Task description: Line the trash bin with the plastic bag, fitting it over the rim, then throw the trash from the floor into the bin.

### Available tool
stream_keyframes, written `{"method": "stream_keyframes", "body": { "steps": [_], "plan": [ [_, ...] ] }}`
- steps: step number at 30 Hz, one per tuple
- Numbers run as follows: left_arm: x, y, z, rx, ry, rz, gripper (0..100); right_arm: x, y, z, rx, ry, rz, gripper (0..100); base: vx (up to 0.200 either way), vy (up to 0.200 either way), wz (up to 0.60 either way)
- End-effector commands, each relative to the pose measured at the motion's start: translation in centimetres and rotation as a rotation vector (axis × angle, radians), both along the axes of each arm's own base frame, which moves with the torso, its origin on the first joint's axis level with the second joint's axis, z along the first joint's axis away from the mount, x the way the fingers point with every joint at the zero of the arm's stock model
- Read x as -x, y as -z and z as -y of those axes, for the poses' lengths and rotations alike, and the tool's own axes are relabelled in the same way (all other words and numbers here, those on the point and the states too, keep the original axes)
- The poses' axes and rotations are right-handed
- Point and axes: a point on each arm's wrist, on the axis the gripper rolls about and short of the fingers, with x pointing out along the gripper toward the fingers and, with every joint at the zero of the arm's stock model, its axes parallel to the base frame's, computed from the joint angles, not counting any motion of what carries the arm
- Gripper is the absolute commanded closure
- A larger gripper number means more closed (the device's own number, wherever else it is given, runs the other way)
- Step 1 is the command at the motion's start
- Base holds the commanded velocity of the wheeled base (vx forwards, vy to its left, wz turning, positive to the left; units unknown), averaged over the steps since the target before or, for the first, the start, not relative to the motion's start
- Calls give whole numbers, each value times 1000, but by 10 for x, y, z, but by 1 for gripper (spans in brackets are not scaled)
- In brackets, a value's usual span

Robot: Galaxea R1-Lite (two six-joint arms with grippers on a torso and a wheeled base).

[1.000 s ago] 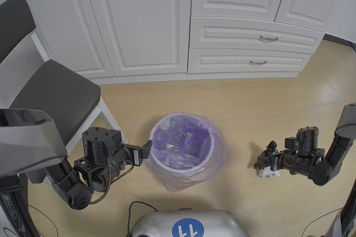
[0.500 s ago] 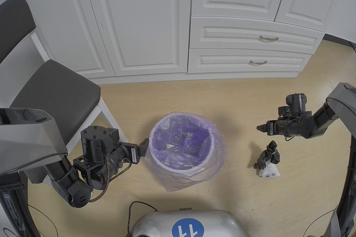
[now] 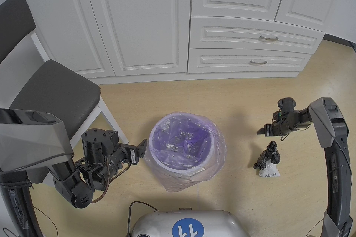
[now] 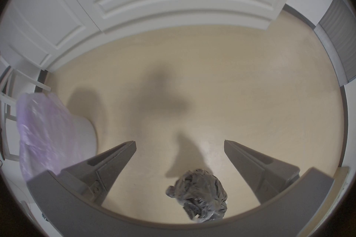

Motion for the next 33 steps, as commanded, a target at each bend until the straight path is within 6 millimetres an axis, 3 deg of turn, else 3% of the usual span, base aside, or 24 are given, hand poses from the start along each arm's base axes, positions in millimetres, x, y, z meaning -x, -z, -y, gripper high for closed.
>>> {"method": "stream_keyframes", "body": {
  "steps": [1, 8, 22, 23, 31, 33],
  "plan": [
    [-2, 26, -3, -40, -8, -29, 0, -1, 83, 28, 8, 37, -171, 0, 0, 0, 0],
    [-2, 29, -4, -37, -10, -23, 0, 4, 97, 35, 79, 46, -211, 0, 0, 0, 0],
    [-3, 35, -7, -37, -18, -18, 0, 4, 103, 20, 82, 15, -220, 0, 0, 0, 0],
    [-3, 34, -7, -37, -18, -17, 0, 3, 101, 21, 81, 16, -217, 100, 0, 0, 0],
    [-1, 33, -7, -39, -16, -18, 0, 0, 91, 21, 71, 15, -192, 100, 0, 0, 0],
    [0, 31, -6, -36, -12, -15, 0, -2, 76, 21, 64, 15, -160, 100, 0, 0, 0]
  ]
}}
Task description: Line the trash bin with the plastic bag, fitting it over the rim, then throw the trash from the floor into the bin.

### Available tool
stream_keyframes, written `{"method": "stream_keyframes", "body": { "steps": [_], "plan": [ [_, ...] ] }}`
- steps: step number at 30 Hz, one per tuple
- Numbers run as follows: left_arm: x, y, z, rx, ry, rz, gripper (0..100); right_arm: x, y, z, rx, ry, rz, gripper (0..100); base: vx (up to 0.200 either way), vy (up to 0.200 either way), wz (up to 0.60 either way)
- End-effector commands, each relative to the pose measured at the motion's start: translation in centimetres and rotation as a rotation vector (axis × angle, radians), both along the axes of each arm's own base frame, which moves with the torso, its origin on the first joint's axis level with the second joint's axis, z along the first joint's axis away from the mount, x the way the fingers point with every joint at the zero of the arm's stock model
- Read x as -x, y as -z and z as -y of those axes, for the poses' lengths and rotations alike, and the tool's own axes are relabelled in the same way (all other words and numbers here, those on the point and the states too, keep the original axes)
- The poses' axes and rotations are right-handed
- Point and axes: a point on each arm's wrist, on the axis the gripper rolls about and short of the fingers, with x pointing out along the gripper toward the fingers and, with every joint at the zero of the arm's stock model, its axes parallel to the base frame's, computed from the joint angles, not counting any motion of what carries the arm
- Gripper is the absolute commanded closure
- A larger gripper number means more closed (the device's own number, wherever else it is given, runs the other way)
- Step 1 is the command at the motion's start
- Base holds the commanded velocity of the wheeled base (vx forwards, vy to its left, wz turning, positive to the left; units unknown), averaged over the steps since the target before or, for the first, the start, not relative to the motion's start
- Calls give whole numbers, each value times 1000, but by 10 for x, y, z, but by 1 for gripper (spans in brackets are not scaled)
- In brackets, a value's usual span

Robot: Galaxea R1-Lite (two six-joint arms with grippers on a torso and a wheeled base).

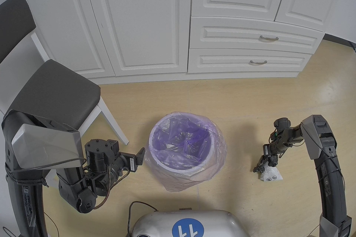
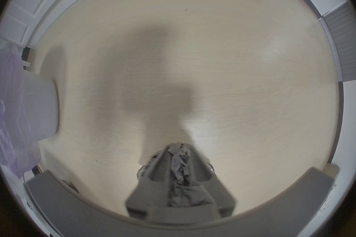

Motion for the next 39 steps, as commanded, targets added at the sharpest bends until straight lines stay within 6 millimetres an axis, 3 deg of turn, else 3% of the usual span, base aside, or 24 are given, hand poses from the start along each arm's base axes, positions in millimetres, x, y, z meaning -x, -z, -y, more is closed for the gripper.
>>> {"method": "stream_keyframes", "body": {
  "steps": [1, 2, 8, 10, 13, 16, 17, 19, 21, 25, 29, 32, 39],
  "plan": [
    [2, -3, 2, 4, 6, 6, 0, -3, -26, 0, -12, -6, 45, 100, 0, 0, 0],
    [2, -3, 2, 5, 6, 7, 0, -2, -28, -1, -16, -8, 47, 100, 0, 0, 0],
    [12, -10, 9, 7, 40, 10, 0, 13, -91, -13, -103, -85, 89, 100, 0, 0, 0],
    [13, -10, 10, 7, 43, 11, 0, 16, -99, -15, -108, -92, 92, 100, 0, 0, 0],
    [17, -18, 8, 1, -4, 33, 0, 30, -145, -30, -121, -132, 144, 100, 0, 0, 0],
    [17, -21, 7, 4, -10, 44, 0, 39, -174, -36, -158, -174, 212, 100, 0, 0, 0],
    [17, -21, 7, 4, -10, 44, 0, 39, -174, -36, -158, -174, 212, 100, 0, 0, 0],
    [15, -26, 4, 10, -20, 57, 0, 56, -201, -47, -178, -230, 327, 100, 0, 0, 0],
    [15, -28, 3, 13, -26, 66, 0, 62, -210, -52, -177, -240, 368, 100, 0, 0, 0],
    [15, -46, -6, 15, -46, 119, 0, 90, -256, -90, -258, -261, 503, 100, 0, 0, 0],
    [17, -52, -7, 22, -46, 132, 0, 107, -265, -125, -334, -299, 527, 100, 0, 0, 0],
    [18, -57, -8, 28, -47, 146, 0, 119, -262, -163, -410, -354, 600, 100, 0, 0, 0],
    [21, -61, -9, 31, -44, 156, 0, 135, -234, -231, -587, -409, 707, 100, 0, 0, 0]
  ]
}}
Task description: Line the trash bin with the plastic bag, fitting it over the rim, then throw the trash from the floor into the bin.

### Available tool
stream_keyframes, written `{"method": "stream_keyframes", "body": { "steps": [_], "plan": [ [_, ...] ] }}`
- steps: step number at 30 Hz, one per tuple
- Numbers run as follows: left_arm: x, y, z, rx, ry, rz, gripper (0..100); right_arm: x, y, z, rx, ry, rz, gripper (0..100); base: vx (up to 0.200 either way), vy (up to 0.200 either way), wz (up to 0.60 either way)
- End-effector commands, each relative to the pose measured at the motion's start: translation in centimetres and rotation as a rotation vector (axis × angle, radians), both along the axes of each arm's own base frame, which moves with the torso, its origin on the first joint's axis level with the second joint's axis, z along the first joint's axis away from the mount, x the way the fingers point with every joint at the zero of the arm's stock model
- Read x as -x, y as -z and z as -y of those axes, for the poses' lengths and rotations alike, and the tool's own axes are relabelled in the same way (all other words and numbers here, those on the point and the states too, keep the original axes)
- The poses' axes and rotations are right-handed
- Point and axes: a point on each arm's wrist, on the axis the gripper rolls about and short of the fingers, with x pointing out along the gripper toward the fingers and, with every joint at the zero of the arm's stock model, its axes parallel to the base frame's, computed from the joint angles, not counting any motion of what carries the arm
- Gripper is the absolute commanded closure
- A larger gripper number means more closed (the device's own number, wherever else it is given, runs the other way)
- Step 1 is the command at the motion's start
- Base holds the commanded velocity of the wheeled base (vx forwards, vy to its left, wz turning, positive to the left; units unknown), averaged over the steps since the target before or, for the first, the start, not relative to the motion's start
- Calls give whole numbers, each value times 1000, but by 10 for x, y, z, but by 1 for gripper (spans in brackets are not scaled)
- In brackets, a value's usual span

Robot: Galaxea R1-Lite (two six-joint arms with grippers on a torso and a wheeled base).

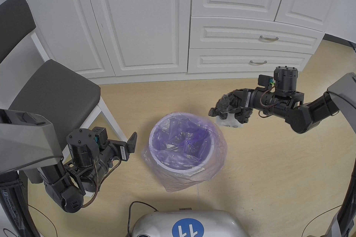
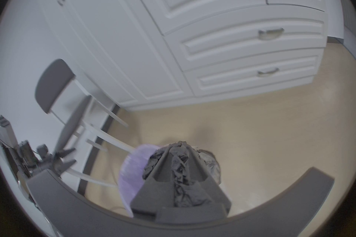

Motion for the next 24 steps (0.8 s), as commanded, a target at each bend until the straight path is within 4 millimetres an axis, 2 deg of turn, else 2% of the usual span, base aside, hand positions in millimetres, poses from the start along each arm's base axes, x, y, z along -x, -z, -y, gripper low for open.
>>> {"method": "stream_keyframes", "body": {
  "steps": [1, 2, 3, 8, 12, 16, 24],
  "plan": [
    [3, -10, -2, 12, -1, 29, 0, 28, 27, -61, -96, -108, -20, 100, 0, 0, 0],
    [2, -8, -1, 9, -1, 24, 0, 29, 41, -77, -129, -122, 7, 100, 0, 0, 0],
    [2, -8, -1, 10, -1, 24, 0, 28, 49, -84, -142, -124, 18, 100, 0, 0, 0],
    [2, -9, -2, 11, -2, 25, 0, 30, 86, -111, -194, -164, 15, 100, 0, 0, 0],
    [1, -7, -2, 10, -2, 22, 0, 36, 107, -126, -218, -192, -20, 100, 0, 0, 0],
    [0, -6, -1, 9, -1, 19, 0, 34, 121, -131, -262, -199, 14, 100, 0, 0, 0],
    [-1, -5, -2, 8, -4, 17, 0, 20, 141, -125, -301, -180, 34, 100, 0, 0, 0]
  ]
}}
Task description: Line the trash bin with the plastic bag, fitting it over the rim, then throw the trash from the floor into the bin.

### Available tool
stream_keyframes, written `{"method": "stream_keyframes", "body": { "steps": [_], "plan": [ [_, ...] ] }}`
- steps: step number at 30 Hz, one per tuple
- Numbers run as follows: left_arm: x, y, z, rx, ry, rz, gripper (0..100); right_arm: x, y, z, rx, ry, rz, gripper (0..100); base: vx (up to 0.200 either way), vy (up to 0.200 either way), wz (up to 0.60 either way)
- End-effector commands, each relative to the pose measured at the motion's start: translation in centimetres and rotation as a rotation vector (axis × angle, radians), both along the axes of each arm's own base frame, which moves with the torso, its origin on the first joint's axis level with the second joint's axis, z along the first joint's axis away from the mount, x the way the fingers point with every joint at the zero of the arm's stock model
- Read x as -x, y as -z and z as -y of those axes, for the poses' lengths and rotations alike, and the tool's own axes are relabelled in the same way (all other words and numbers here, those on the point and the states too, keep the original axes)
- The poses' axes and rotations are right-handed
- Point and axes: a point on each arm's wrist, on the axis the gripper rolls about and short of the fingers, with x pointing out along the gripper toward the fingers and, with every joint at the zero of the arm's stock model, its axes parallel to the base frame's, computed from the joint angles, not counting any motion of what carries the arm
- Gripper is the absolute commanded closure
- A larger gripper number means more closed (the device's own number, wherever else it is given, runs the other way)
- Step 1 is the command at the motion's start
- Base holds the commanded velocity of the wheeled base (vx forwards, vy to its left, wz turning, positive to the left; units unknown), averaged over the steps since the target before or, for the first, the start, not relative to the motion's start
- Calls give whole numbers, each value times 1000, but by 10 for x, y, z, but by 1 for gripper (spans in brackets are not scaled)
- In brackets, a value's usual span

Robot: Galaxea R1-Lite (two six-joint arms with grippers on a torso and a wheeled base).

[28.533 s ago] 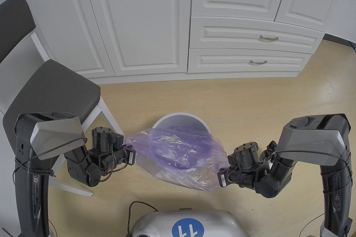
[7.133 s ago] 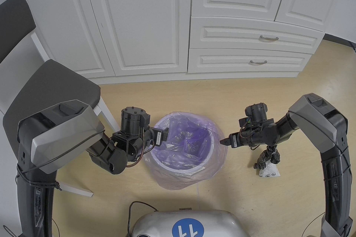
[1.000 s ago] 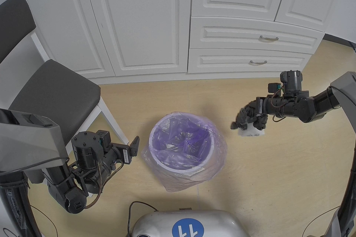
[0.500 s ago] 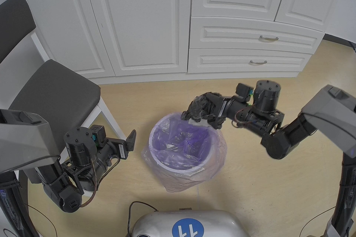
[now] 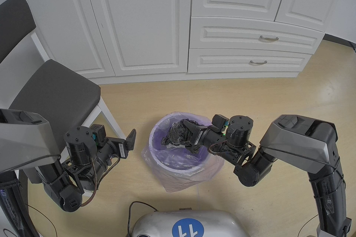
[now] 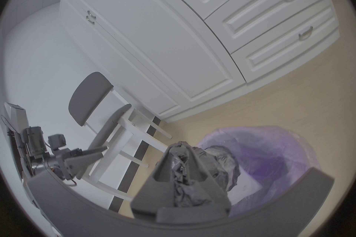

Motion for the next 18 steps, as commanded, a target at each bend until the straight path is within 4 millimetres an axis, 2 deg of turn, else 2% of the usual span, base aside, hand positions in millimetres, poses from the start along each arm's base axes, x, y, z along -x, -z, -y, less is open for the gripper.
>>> {"method": "stream_keyframes", "body": {
  "steps": [1, 10, 14, 18],
  "plan": [
    [-1, 2, 0, -1, -2, -6, 0, -4, 29, 2, 24, 3, -57, 100, 0, 0, 0],
    [-1, 2, -1, -1, -5, -6, 0, 20, 42, -4, 84, -41, -126, 100, 0, 0, 0],
    [-1, 2, -1, -1, -5, -6, 0, 21, 42, -2, 106, -50, -122, 100, 0, 0, 0],
    [-1, 2, -1, -2, -6, -4, 0, 17, 30, 2, 139, -48, -110, 100, 0, 0, 0]
  ]
}}
